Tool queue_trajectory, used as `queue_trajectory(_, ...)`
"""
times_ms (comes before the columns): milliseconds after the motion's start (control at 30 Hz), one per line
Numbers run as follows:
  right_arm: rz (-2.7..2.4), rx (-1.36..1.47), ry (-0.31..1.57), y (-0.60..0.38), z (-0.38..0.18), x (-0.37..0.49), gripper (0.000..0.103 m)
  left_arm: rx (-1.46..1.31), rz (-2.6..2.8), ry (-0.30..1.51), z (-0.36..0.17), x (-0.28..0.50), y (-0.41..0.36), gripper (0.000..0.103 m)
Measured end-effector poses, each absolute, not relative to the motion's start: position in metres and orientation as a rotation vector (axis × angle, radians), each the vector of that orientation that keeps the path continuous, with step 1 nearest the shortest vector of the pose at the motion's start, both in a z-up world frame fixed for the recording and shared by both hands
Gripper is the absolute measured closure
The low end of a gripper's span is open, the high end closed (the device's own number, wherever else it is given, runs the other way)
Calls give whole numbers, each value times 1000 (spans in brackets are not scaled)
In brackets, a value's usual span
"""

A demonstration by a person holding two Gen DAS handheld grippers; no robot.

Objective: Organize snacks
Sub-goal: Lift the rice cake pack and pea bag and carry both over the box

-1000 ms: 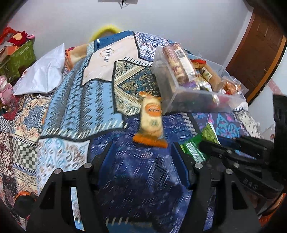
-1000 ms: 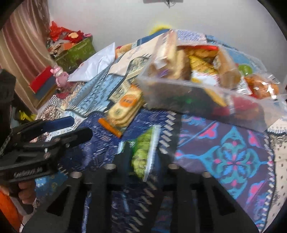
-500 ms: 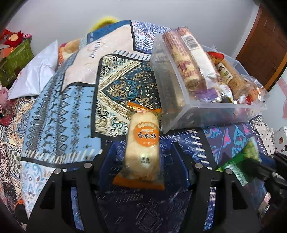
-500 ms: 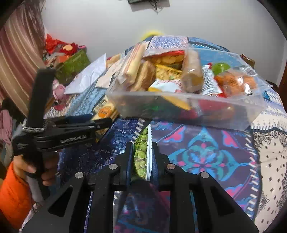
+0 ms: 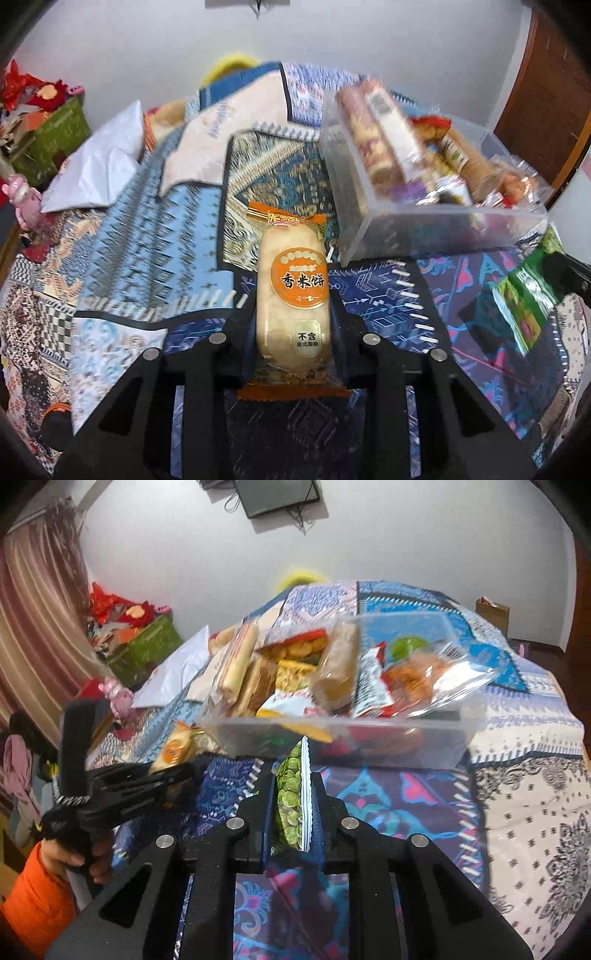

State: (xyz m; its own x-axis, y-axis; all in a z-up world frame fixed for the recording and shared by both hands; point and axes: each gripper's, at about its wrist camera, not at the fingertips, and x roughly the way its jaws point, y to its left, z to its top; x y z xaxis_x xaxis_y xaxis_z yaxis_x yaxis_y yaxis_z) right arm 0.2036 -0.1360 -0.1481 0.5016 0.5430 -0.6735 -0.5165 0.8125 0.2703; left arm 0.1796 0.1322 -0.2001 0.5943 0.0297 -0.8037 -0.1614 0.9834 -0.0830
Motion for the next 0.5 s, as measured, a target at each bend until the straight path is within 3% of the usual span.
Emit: queue_trajectory(500,590,36,686,-177,-93,209,87,-154,39,777,-107,169,84,69)
